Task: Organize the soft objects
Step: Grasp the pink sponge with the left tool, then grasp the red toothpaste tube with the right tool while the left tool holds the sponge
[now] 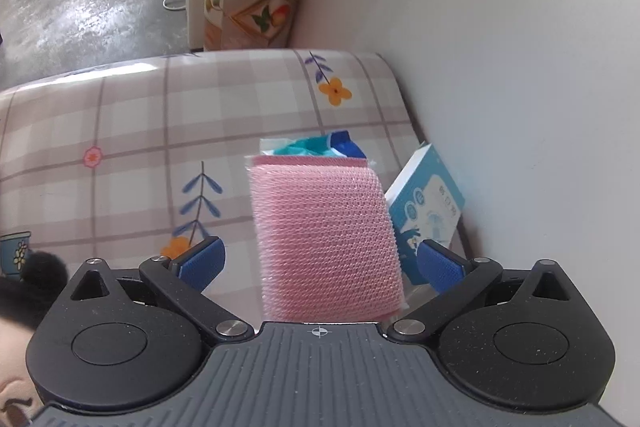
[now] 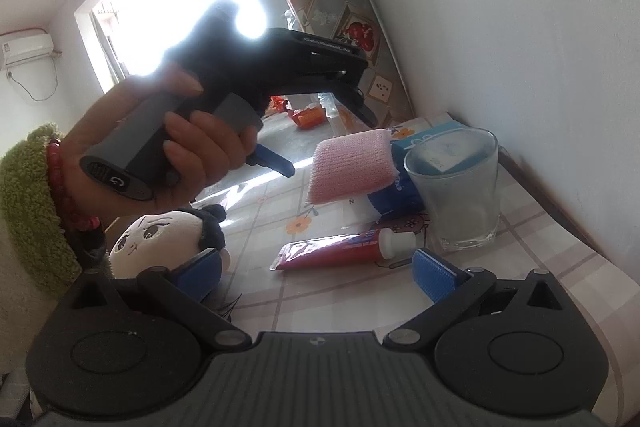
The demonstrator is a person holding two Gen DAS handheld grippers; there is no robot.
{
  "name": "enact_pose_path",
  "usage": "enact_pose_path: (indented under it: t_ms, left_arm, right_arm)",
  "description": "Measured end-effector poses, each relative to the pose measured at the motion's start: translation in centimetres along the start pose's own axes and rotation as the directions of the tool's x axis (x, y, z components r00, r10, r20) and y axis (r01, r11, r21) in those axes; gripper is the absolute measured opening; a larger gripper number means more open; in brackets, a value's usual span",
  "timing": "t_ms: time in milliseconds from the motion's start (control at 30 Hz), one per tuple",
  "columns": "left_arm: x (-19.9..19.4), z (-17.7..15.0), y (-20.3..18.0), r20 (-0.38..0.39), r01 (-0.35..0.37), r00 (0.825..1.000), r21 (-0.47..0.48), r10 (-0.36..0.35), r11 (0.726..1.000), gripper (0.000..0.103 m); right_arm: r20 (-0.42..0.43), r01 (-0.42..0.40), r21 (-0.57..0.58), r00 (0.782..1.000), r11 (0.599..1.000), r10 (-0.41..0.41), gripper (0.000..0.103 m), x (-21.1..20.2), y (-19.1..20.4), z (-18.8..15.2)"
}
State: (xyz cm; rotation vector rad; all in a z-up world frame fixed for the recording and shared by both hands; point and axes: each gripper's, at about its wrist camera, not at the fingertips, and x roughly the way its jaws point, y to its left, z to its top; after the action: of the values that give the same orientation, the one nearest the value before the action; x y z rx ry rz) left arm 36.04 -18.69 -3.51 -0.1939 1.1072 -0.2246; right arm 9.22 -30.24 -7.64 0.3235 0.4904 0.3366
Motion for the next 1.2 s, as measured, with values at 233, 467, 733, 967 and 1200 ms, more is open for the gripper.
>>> enact_pose_path:
  t_ms: [233,467,733,967,1200]
  left_arm:
    - [2.4,0.5,-0.5,-0.049,-0.026,0.998,-0.025,0.025,0.999,0.079]
    - [1.7,0.4,0.4,-0.023,-0.015,1.0,-0.061,0.013,0.998,0.076]
    - [-3.3,-1.6,1.6,0.053,0.038,0.998,-0.046,-0.036,0.998,0.075]
    - [-10.0,-6.1,4.0,0.15,0.055,0.987,0.007,-0.055,0.998,0.075]
    - [-14.9,-10.7,8.7,0.24,0.102,0.967,-0.067,-0.084,0.993,0.075]
  right_arm:
    - [0.005,0.002,0.028,1.0,1.0,-0.002,0.103,-0.2,-1.0,-0.1]
    - [0.005,0.008,0.034,1.0,0.999,-0.008,0.103,-0.8,-1.2,-0.1]
    - [0.006,0.014,0.002,1.0,1.0,-0.014,0.103,-1.4,-0.5,0.1]
    - [-0.039,-0.015,-0.196,0.999,0.98,0.007,0.099,0.3,1.4,1.4]
    - [-0.18,-0.076,-0.446,0.984,0.892,-0.006,0.069,6.6,3.7,2.7]
